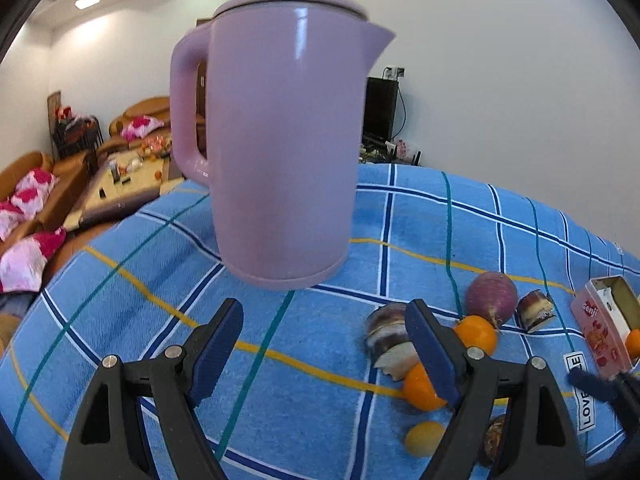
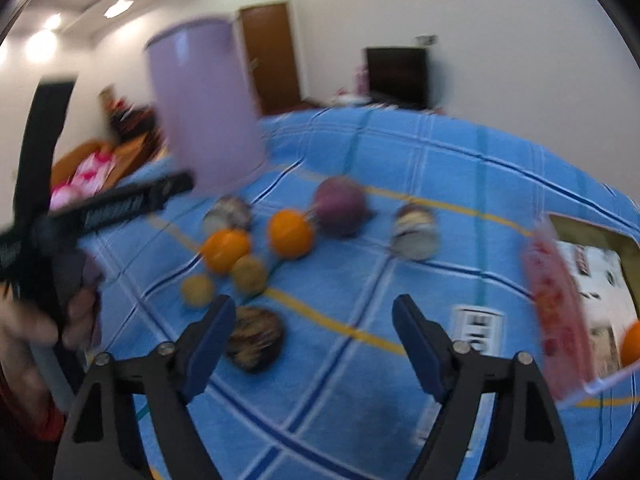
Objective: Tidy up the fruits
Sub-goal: 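Grasp a mangosteen with the right tool while the left tool grasps a yellow fruit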
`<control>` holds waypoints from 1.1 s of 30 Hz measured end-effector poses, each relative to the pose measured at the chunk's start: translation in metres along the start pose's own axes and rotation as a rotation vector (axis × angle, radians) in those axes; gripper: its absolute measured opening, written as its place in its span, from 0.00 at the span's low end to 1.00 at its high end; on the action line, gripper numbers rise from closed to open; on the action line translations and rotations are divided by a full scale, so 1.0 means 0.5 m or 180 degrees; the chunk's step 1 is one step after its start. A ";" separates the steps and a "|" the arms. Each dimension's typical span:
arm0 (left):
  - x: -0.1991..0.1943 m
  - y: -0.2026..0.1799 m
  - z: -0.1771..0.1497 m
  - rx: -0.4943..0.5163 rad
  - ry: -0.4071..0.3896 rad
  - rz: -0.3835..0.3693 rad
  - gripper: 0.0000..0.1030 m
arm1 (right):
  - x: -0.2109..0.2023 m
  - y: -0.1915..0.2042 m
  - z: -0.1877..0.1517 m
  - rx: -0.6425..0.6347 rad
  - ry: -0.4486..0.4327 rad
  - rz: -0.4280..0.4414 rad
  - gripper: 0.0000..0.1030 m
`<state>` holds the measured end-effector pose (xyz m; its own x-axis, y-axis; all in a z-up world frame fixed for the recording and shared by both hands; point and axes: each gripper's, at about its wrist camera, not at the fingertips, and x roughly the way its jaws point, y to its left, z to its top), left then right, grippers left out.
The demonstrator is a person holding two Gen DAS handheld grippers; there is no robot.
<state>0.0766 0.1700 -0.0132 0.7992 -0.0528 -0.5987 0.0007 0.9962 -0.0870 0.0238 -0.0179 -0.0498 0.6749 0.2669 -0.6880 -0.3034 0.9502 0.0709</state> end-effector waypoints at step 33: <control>0.005 -0.108 -0.100 0.0966 0.0790 -0.0497 0.52 | -0.046 -0.102 -0.004 0.0545 -0.0126 0.0028 0.47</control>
<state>0.0485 0.1129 -0.0498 0.6064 -0.1828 -0.7739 0.3170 0.9481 0.0244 0.0222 -0.0730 -0.0390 0.6998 0.2782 -0.6579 -0.1928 0.9604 0.2010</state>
